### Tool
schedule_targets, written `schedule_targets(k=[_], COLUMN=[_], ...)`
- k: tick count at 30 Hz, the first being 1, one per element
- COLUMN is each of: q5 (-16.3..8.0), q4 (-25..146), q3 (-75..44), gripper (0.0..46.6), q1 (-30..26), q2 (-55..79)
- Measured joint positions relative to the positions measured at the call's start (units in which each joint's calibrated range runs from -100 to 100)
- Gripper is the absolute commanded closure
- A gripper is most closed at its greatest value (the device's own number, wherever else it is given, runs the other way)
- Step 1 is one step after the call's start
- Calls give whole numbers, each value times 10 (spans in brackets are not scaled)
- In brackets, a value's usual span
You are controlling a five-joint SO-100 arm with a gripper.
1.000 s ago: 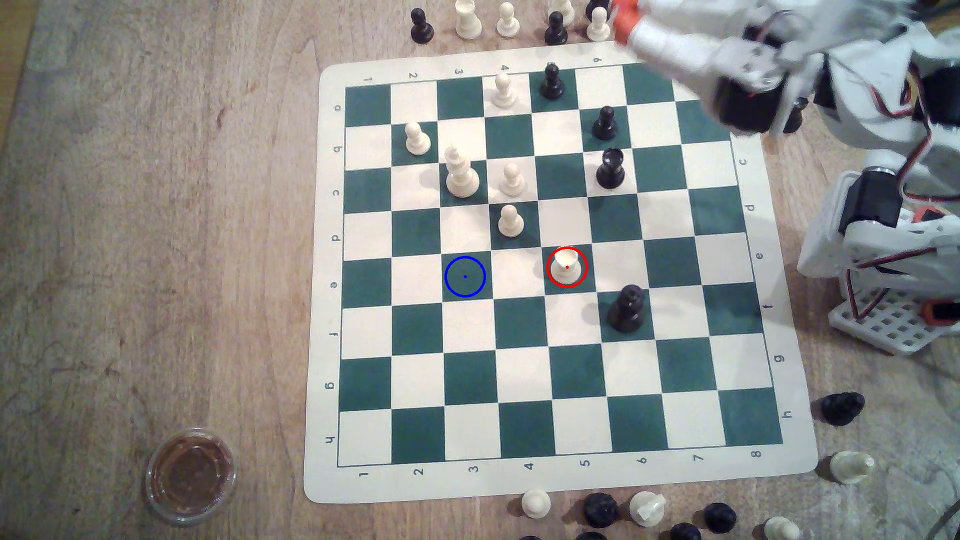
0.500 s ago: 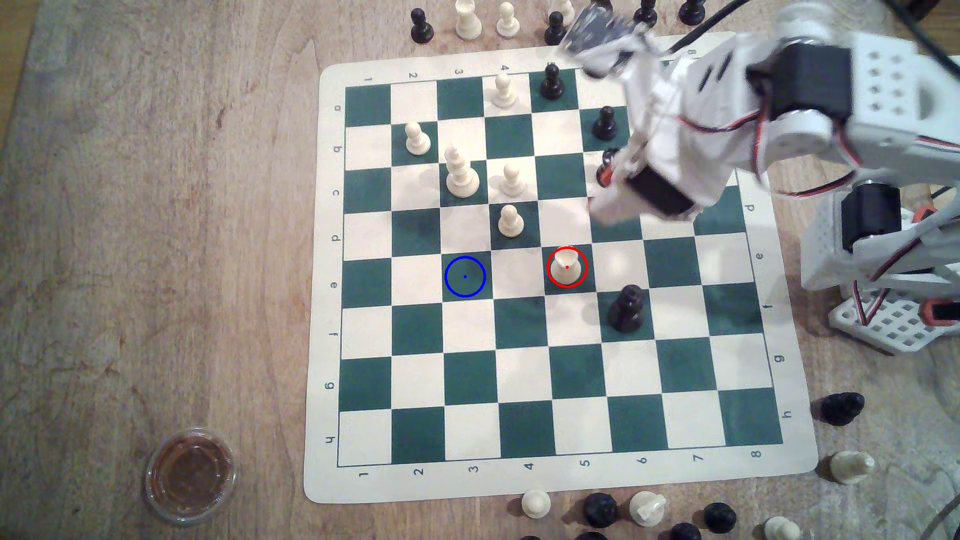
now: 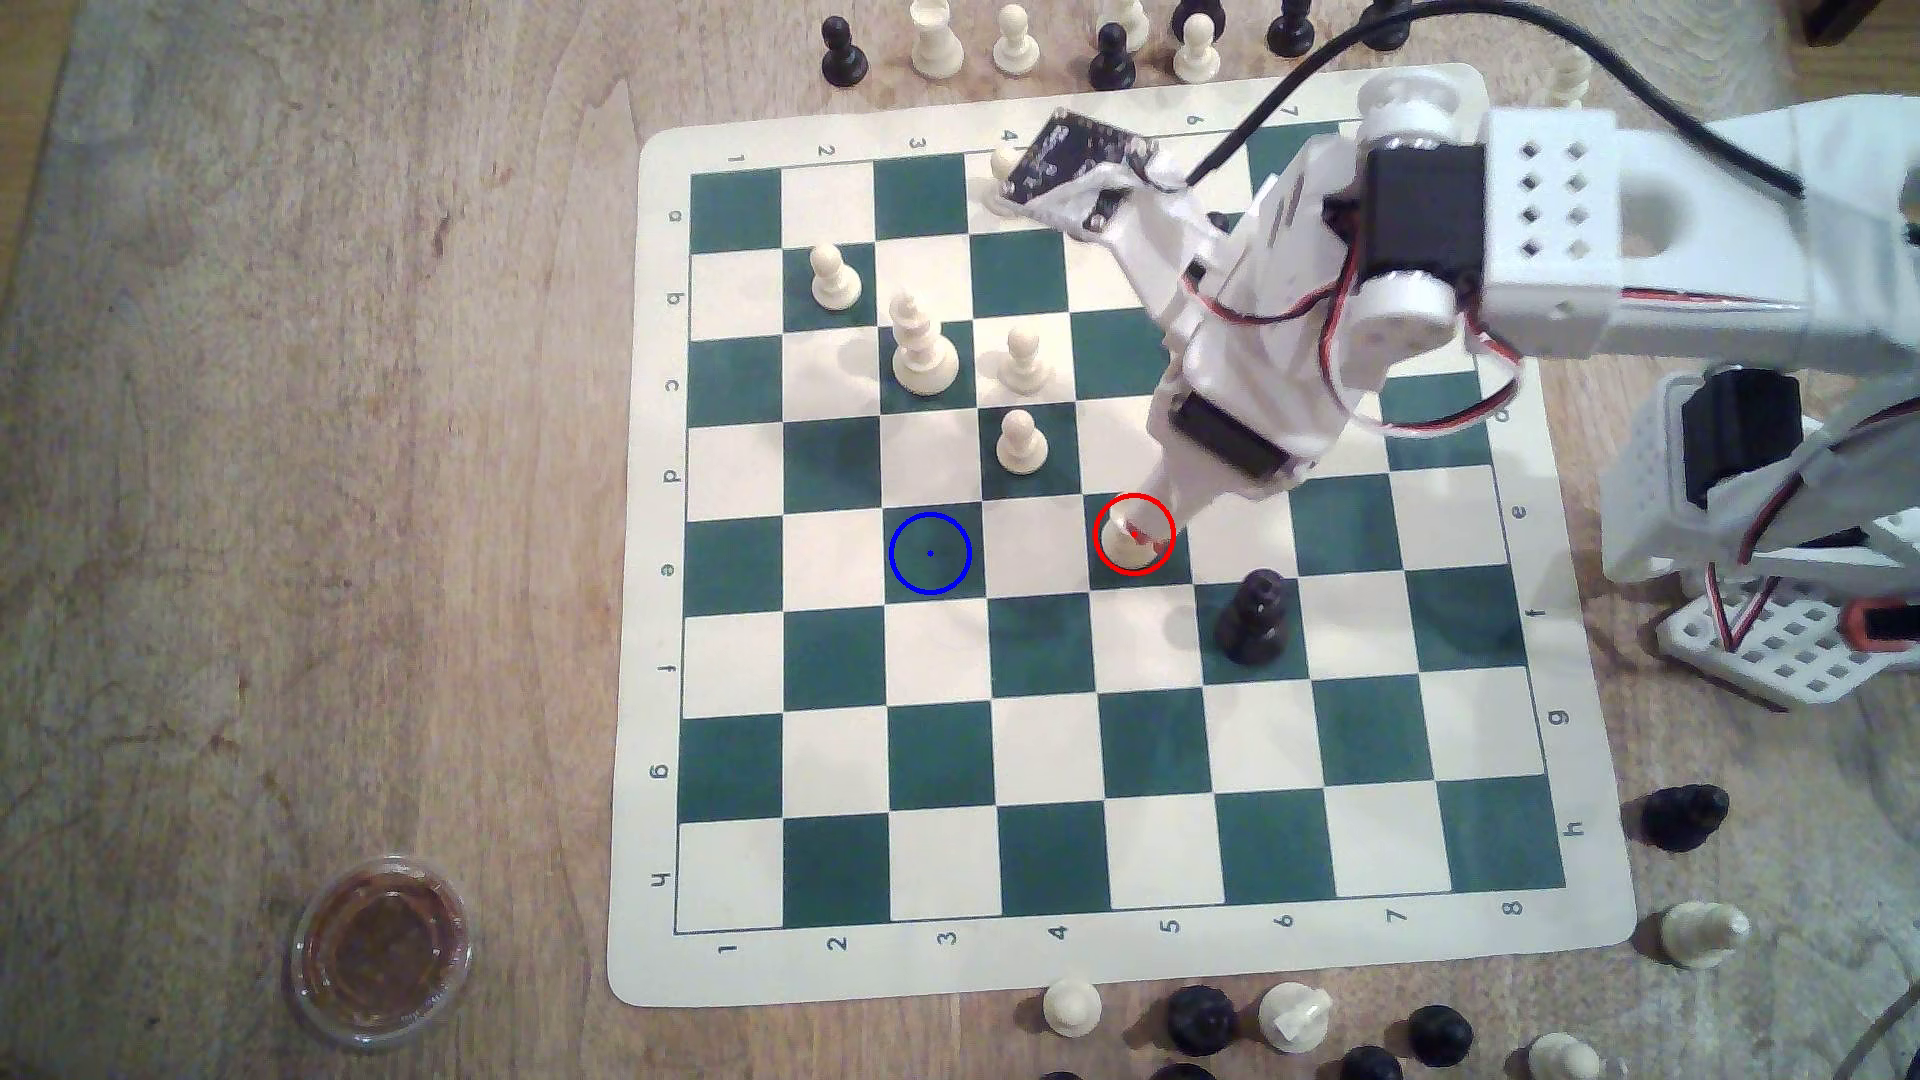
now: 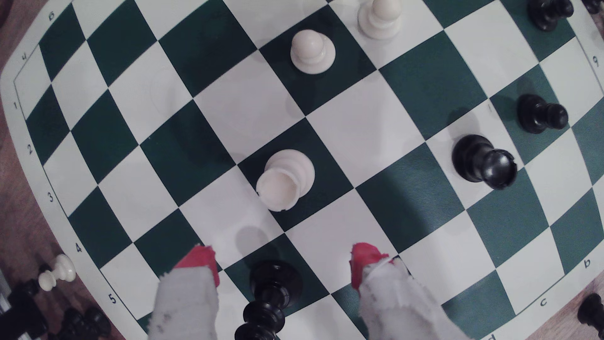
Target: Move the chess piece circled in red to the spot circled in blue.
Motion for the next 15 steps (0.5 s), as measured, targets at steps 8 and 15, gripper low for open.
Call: schedule_targets(k=[8, 15], q5=[-3, -4], q4=[-61, -76], q3=[31, 31], gripper=[237, 240], q1=[-14, -24], q2=[28, 80])
